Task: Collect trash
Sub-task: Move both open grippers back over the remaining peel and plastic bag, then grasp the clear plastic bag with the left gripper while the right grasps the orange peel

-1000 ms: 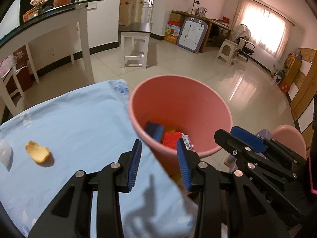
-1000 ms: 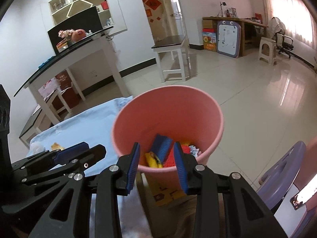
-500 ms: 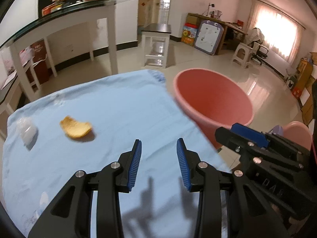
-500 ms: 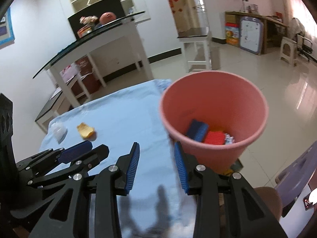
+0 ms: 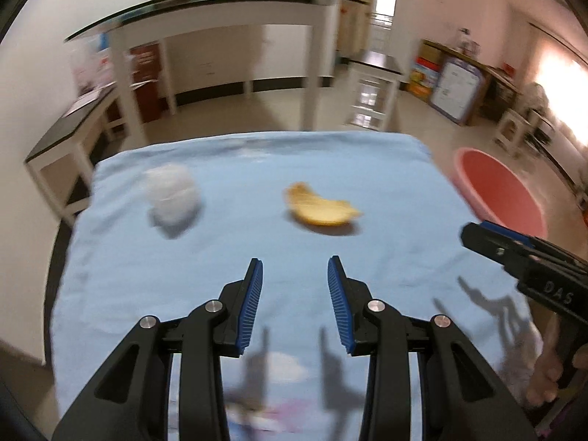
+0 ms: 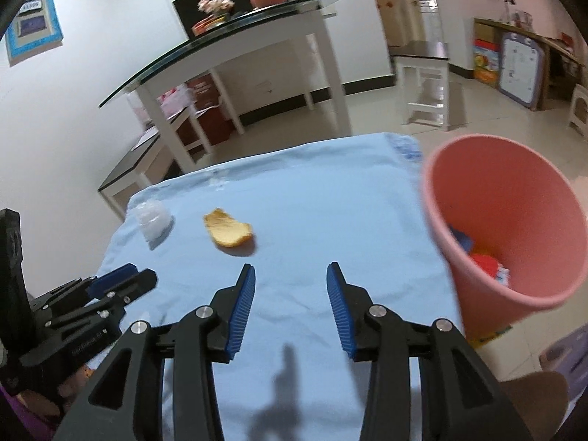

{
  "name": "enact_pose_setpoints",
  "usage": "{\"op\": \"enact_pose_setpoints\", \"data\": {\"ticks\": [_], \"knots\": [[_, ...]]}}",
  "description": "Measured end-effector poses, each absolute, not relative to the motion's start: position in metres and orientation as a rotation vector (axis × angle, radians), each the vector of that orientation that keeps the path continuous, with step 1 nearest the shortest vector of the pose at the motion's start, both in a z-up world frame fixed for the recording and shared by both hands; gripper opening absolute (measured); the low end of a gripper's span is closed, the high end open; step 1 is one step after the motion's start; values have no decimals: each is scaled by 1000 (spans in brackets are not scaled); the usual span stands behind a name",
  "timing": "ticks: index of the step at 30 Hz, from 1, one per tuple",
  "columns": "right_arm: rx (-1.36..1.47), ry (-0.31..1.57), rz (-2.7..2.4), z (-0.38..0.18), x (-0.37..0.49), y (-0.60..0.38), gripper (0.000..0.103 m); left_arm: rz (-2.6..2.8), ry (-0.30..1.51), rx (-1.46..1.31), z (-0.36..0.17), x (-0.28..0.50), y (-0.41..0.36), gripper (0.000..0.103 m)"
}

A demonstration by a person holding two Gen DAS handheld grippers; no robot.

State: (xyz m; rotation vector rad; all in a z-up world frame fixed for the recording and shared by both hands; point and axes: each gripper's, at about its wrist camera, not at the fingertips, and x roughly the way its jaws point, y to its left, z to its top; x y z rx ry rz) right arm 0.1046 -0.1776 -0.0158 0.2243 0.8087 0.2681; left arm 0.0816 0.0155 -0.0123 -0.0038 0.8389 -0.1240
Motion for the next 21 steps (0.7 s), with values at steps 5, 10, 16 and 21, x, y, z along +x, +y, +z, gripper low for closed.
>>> {"op": "enact_pose_setpoints", "data": {"ticks": [5, 10, 16, 21], "knots": [[221, 839, 326, -22, 130, -148, 43, -41, 840, -39, -15, 94, 63, 37], [208, 870, 347, -31, 156, -128, 47, 1, 831, -94, -15, 110, 96, 37], [250, 913, 352, -44, 184, -118, 47, 28, 822, -159, -15, 137, 123, 37], [237, 923, 345, -53, 201, -109, 48, 19, 820, -181, -18, 155, 127, 37]]}}
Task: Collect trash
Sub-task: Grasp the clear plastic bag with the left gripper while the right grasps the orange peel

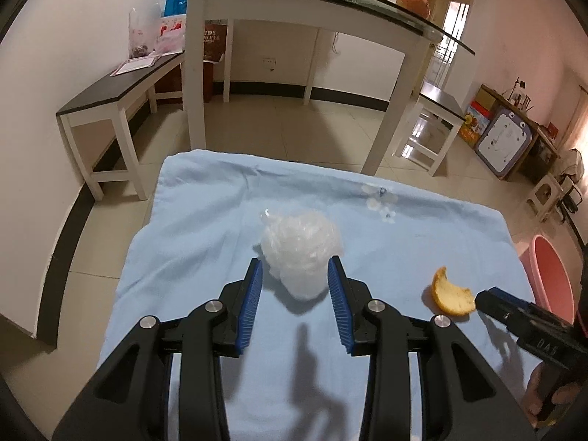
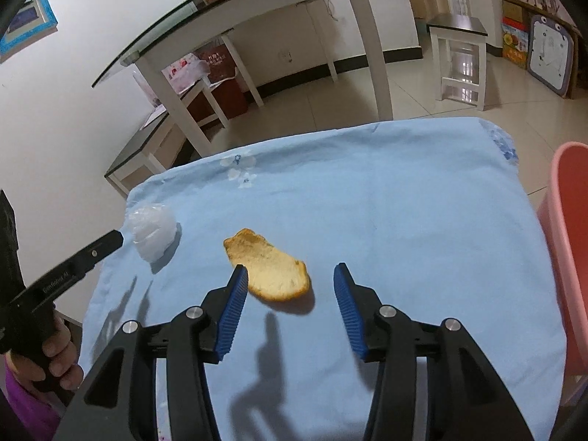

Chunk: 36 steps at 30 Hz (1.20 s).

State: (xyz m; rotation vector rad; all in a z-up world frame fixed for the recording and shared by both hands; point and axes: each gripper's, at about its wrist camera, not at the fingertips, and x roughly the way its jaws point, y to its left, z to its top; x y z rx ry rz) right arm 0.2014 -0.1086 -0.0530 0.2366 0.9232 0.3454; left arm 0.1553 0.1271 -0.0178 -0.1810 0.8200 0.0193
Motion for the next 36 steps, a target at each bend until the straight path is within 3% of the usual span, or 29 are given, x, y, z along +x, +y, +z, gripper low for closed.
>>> {"op": "enact_pose_setpoints", "data": {"ticks": [10, 16, 23, 36], "knots": [[153, 941, 331, -68, 215, -93, 48, 13, 867, -207, -42, 187, 125, 37], [88, 937, 354, -69, 212, -80, 20, 15, 840, -196, -44, 187, 120, 37], [89, 919, 362, -65, 203, -80, 7, 17, 822, -195, -40, 178, 120, 20], [148, 864, 346, -36, 169, -107, 5, -26, 810, -223, -15, 130, 102, 17]]}}
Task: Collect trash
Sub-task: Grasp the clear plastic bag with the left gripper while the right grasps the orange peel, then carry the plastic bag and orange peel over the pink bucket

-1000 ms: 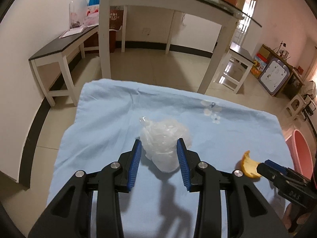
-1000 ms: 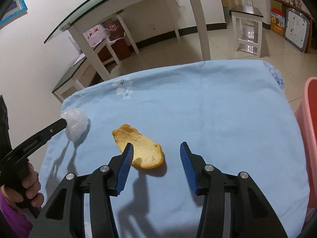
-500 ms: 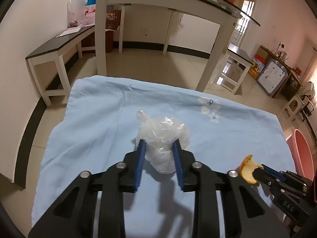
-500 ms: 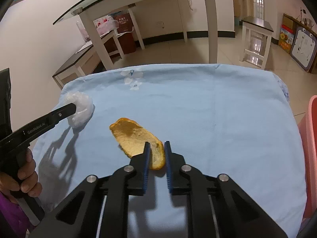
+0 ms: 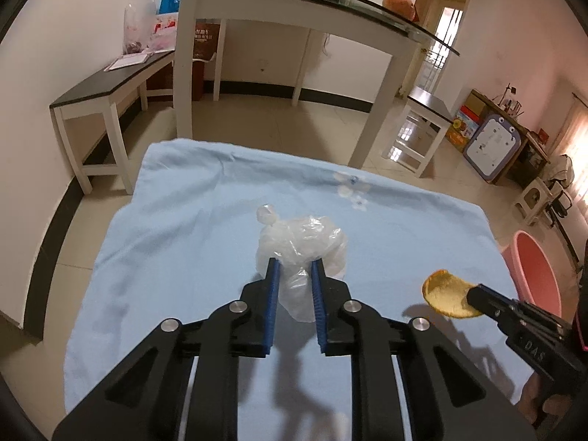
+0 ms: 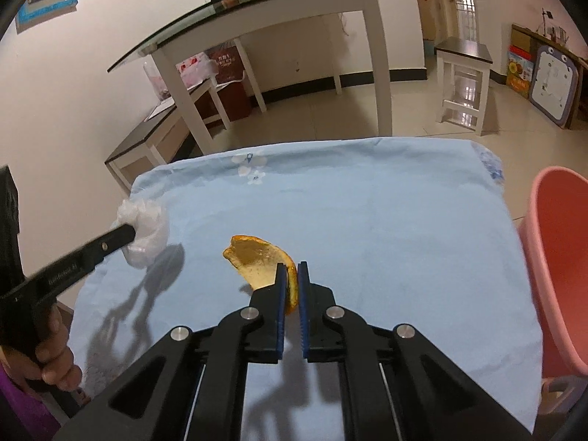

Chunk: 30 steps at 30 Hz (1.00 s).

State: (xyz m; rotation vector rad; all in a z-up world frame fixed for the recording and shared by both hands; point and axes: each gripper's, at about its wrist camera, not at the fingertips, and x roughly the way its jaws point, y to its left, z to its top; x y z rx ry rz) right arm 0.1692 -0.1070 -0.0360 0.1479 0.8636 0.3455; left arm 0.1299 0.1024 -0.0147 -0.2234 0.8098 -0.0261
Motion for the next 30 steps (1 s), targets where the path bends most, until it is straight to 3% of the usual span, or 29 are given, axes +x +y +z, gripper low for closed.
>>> {"op": "enact_pose_setpoints", "data": {"ticks": [30], "knots": [[248, 789, 235, -9, 102, -189, 5, -155, 812, -160, -1, 79, 17, 17]]}}
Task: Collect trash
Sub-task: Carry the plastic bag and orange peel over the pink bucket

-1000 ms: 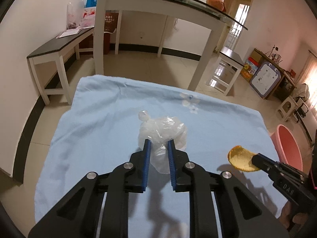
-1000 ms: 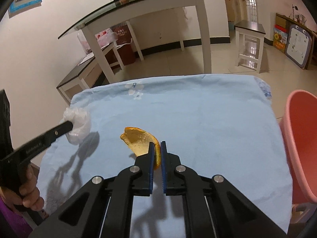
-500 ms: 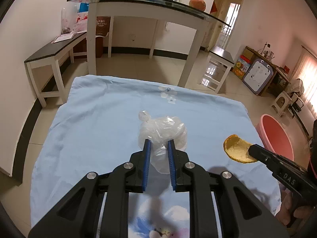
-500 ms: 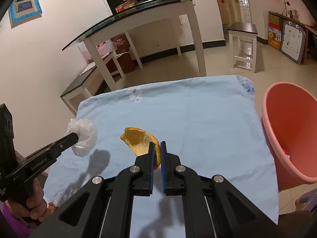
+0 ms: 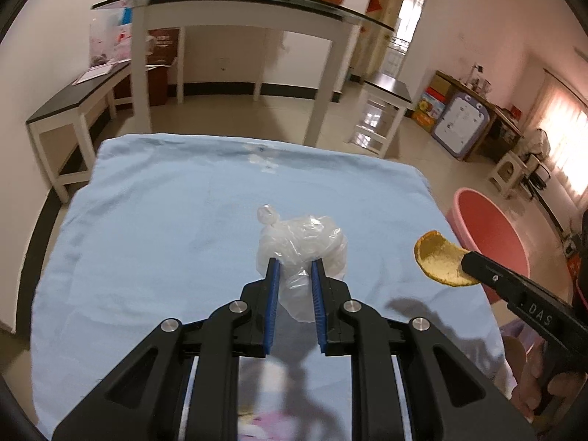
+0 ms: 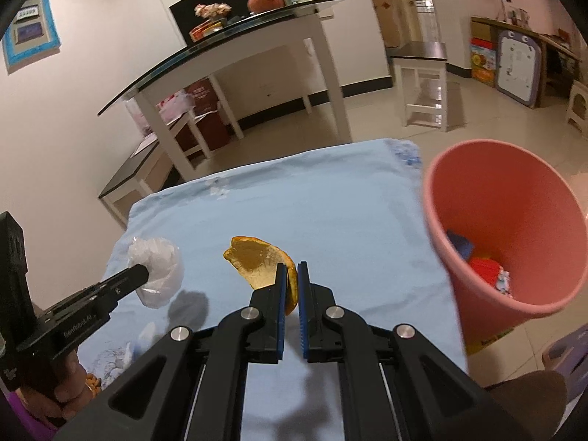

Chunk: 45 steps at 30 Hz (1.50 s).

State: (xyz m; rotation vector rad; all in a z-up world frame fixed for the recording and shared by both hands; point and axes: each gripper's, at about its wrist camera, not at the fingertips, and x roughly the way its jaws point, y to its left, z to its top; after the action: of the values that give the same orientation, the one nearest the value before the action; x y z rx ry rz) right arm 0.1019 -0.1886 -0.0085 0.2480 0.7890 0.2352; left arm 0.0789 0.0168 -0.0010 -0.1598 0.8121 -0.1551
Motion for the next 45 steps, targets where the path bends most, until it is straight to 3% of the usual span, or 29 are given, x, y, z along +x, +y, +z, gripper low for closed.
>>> {"op": "enact_pose_setpoints", "data": {"ticks": [45], "knots": [[348, 655, -206, 1, 72, -373, 5, -490, 794, 36, 5, 120, -192, 17]]}}
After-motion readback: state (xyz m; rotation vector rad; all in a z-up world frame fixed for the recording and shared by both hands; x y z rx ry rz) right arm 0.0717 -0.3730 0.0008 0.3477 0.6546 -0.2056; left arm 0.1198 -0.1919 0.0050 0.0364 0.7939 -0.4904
